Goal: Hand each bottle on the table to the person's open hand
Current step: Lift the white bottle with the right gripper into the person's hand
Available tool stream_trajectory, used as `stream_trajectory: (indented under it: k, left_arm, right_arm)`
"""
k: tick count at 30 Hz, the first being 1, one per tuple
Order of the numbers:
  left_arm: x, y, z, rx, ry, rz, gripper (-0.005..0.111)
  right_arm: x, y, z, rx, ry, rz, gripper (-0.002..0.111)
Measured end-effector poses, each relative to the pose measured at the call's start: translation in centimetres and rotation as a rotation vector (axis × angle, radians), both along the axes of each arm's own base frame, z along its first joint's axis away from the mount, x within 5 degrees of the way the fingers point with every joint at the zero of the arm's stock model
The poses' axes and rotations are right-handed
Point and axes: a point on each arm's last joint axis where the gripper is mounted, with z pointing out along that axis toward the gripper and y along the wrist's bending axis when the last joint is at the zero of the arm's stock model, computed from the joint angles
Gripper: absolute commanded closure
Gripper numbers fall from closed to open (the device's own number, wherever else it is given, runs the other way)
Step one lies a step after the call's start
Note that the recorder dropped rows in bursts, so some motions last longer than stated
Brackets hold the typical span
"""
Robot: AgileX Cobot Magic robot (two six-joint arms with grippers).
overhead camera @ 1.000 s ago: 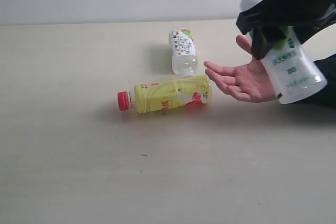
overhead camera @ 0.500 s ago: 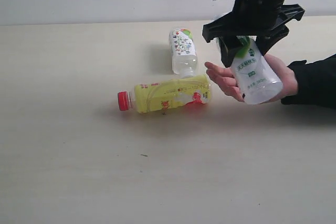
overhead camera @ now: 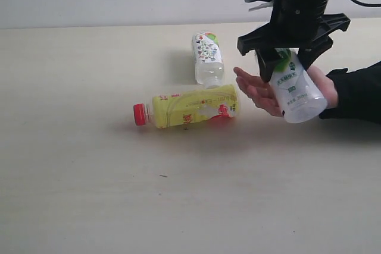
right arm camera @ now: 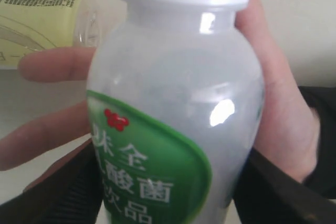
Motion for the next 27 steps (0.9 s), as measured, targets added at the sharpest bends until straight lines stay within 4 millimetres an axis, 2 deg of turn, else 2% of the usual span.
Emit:
stream_trajectory:
  k: [19,21,27]
  left_arm:
    - [0.0,0.0,0.0,0.0,0.0,0.0,0.104]
    - [0.0,0.0,0.0,0.0,0.0,0.0,0.104]
    - [0.0,0.0,0.0,0.0,0.0,0.0,0.104]
  right_arm:
    - [0.6,0.0,-1.7,-0.038,0.028,-0.048,0.107]
    - [0.7,0.0,-2.1,-0.042,0.037,-0.048,0.102]
    - [0.8,0.1,-2.8,-0.047,0.049,-0.047,0.069]
